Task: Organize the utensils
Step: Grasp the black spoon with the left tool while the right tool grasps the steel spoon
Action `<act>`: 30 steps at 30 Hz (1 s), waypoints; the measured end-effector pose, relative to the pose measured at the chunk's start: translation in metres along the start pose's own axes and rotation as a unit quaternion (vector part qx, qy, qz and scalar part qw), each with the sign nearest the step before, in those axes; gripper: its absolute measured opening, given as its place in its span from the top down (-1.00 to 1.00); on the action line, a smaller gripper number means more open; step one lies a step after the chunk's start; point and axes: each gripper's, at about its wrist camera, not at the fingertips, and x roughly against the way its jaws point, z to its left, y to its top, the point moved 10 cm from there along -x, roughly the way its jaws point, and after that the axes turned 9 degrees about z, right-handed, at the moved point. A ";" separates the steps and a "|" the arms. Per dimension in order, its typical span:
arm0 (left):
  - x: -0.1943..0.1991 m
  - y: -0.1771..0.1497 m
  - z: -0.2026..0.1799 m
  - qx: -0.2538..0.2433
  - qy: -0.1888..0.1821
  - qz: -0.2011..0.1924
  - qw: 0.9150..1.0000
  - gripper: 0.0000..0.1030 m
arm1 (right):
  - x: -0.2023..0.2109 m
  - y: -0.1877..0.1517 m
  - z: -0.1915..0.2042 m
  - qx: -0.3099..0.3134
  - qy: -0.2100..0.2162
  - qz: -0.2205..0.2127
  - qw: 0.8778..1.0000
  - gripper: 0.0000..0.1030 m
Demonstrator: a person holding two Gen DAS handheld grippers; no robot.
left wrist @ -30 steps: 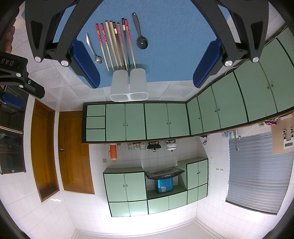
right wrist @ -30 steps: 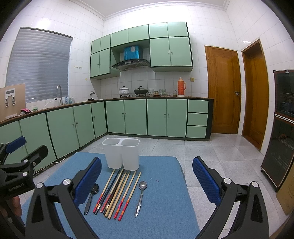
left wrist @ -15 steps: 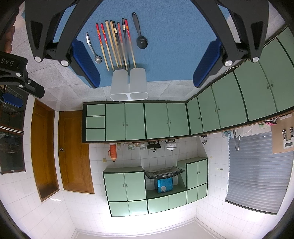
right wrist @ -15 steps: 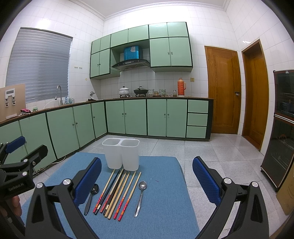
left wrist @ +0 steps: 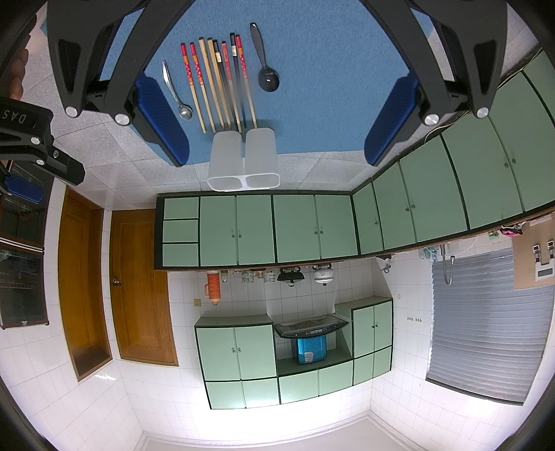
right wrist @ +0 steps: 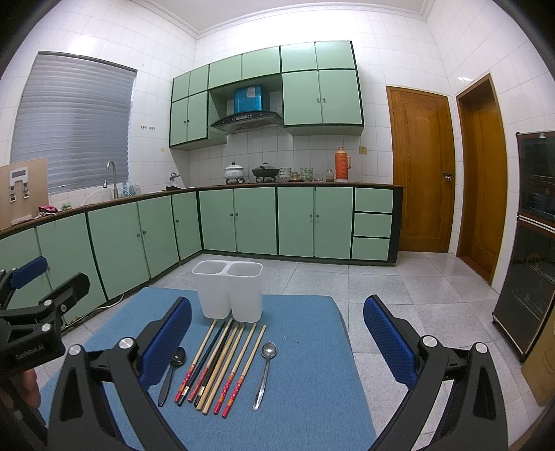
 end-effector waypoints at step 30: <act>-0.174 -0.101 0.028 0.037 -0.023 0.291 0.956 -0.89 | -0.202 -0.095 -0.017 -0.054 0.067 0.280 0.956 -0.28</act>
